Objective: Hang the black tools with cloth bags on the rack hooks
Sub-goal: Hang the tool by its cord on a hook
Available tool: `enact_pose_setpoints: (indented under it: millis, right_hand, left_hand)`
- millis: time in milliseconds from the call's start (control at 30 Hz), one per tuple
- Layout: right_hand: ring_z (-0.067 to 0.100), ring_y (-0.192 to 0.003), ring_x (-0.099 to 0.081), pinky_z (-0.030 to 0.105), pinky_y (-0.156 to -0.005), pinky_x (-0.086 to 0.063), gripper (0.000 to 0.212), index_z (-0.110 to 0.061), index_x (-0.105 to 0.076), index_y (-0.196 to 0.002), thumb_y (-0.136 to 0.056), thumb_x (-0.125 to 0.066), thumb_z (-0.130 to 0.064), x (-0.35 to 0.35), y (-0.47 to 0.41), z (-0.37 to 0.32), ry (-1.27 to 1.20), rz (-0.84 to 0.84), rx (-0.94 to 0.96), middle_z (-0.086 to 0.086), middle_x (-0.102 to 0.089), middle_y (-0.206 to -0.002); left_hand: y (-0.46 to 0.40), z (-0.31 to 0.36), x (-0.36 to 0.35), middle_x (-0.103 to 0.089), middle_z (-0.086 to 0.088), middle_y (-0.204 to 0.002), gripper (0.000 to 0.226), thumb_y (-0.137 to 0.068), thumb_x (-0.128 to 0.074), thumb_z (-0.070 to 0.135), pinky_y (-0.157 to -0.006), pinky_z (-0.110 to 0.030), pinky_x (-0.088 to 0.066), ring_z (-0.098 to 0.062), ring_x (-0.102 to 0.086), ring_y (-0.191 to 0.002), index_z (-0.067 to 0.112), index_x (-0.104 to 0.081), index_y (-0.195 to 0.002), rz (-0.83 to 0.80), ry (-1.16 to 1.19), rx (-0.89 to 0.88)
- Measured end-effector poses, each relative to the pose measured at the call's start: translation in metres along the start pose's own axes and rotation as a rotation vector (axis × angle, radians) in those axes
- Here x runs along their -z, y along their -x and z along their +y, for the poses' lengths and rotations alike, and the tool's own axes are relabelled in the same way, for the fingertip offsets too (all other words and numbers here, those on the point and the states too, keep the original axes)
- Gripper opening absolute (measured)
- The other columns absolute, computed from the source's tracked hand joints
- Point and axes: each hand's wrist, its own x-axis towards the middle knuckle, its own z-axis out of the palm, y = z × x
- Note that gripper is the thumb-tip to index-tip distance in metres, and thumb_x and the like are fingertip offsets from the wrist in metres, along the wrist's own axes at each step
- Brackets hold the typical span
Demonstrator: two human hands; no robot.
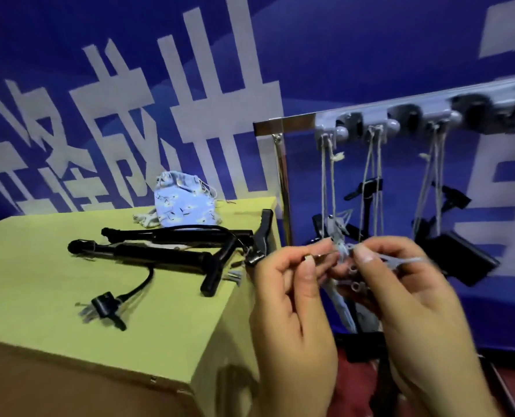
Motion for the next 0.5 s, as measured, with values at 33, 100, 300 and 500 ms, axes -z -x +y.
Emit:
enact_pose_setpoints:
  millis: [33,100,300,500]
  right_hand:
    - [0.012,-0.069,-0.067,0.023,-0.063,-0.056,0.008,-0.029,-0.066,-0.067,-0.070,-0.058,-0.029,0.002,0.006,-0.003,0.000,-0.005,-0.001,0.006,-0.071,-0.071]
    - [0.010,-0.071,-0.068,0.022,-0.059,-0.055,0.009,-0.031,-0.066,-0.068,-0.070,-0.058,-0.028,0.006,0.013,-0.008,0.013,-0.016,0.008,0.004,-0.072,-0.072]
    - [0.014,-0.073,-0.069,0.019,-0.051,-0.052,0.017,-0.020,-0.066,-0.071,-0.084,-0.059,-0.011,0.014,0.021,-0.014,0.057,-0.005,0.026,0.012,-0.071,-0.079]
    - [0.015,-0.076,-0.070,0.020,-0.056,-0.053,0.015,-0.021,-0.066,-0.077,-0.086,-0.059,-0.010,0.010,0.020,-0.008,0.114,-0.005,0.045,0.009,-0.072,-0.079]
  left_hand:
    - [0.008,0.004,-0.003,-0.072,0.008,-0.103,0.014,-0.091,-0.045,0.031,-0.081,-0.038,-0.056,-0.019,-0.070,-0.094,0.037,-0.057,-0.095,0.026,-0.002,-0.023]
    - [0.014,0.008,-0.006,-0.070,0.009,-0.107,0.015,-0.092,-0.044,0.032,-0.083,-0.045,-0.054,-0.021,-0.069,-0.097,0.039,-0.055,-0.099,0.043,-0.019,-0.067]
    - [0.020,0.015,-0.010,-0.069,0.013,-0.111,0.015,-0.095,-0.043,0.041,-0.082,-0.046,-0.054,-0.019,-0.069,-0.098,0.046,-0.054,-0.106,0.012,-0.071,-0.143]
    - [0.017,0.011,-0.006,-0.069,0.014,-0.110,0.021,-0.095,-0.044,0.035,-0.080,-0.045,-0.054,-0.017,-0.070,-0.093,0.051,-0.053,-0.105,0.023,-0.085,-0.147]
